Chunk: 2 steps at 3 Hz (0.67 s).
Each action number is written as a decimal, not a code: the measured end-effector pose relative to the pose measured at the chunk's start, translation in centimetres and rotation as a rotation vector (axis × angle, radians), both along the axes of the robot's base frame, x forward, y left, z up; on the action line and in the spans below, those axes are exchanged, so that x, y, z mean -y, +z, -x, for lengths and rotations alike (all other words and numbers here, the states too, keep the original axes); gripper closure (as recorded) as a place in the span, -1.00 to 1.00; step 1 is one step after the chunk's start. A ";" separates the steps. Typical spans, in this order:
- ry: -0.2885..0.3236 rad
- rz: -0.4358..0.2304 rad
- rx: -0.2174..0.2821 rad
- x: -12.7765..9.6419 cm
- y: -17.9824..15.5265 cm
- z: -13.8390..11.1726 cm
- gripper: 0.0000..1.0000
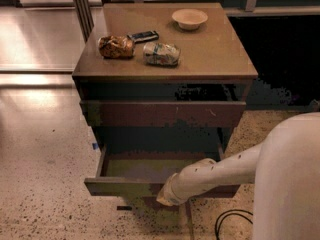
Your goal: Close middle drawer
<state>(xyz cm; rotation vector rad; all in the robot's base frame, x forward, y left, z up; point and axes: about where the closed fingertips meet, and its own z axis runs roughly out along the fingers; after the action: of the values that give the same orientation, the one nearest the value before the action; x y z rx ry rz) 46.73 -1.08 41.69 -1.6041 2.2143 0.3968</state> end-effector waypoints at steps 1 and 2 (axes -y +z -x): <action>0.000 0.000 0.000 0.0 0.0 0.0 1.00; -0.029 0.011 0.040 0.2 -0.4 -3.0 1.00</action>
Offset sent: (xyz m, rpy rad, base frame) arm 0.0740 -0.0039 -0.0094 -0.0295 -0.0999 -0.0703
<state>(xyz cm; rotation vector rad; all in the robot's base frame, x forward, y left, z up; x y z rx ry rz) 49.71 -1.28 41.30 -1.5700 2.2107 0.3422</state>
